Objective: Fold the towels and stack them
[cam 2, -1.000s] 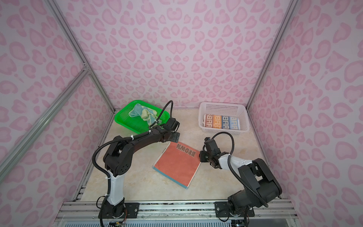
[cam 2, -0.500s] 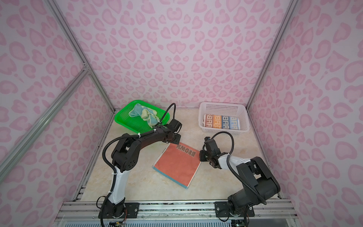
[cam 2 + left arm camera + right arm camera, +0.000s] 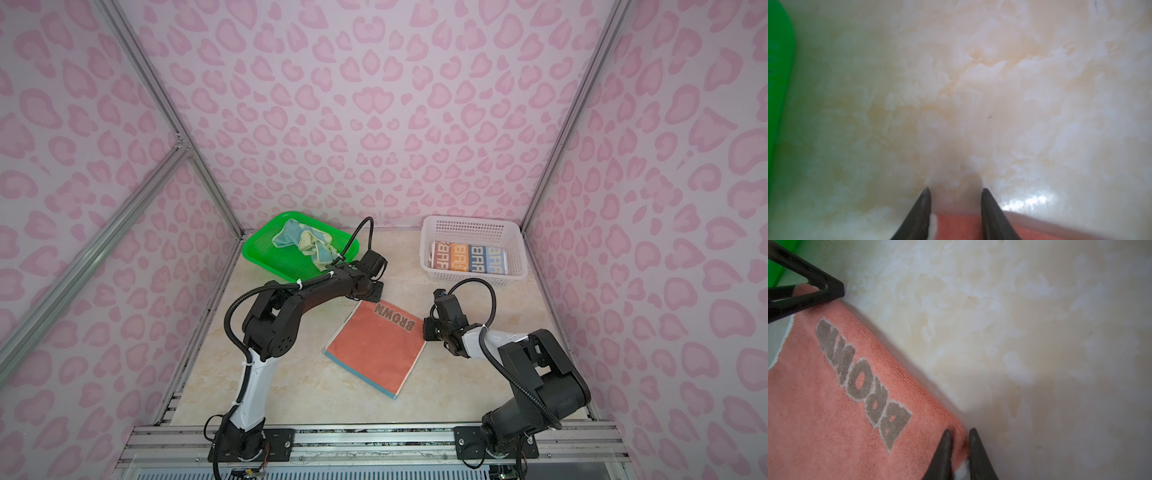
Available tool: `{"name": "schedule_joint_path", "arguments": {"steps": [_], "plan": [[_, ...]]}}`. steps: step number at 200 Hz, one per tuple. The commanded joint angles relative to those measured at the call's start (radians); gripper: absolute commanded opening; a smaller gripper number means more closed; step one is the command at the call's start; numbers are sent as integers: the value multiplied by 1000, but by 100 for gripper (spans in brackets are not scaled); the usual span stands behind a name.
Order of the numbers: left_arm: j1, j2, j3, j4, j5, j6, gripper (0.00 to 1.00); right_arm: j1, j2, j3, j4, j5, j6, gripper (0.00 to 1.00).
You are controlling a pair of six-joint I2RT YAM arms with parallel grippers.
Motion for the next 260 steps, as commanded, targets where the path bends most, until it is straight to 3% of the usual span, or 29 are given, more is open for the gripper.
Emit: {"name": "schedule_joint_path", "arguments": {"steps": [1,24,95,160,220,260], "plan": [[-1,26,1,-43,48,-13,26,-2,12,-14,-42,-23,-1,9],[-2,31,-2,-38,57,-19,2,-5,10,-18,-43,-25,-6,2],[-2,-36,-22,80,39,-14,2,-54,-48,1,-79,-16,-52,0],[-2,-134,-25,222,8,26,2,-103,-120,104,-190,-26,-186,0],[-2,-290,-231,340,-3,37,2,-94,-231,73,-243,-187,-215,0],[-2,-363,-368,338,-55,34,2,-8,-338,20,-304,-223,-194,0]]}}
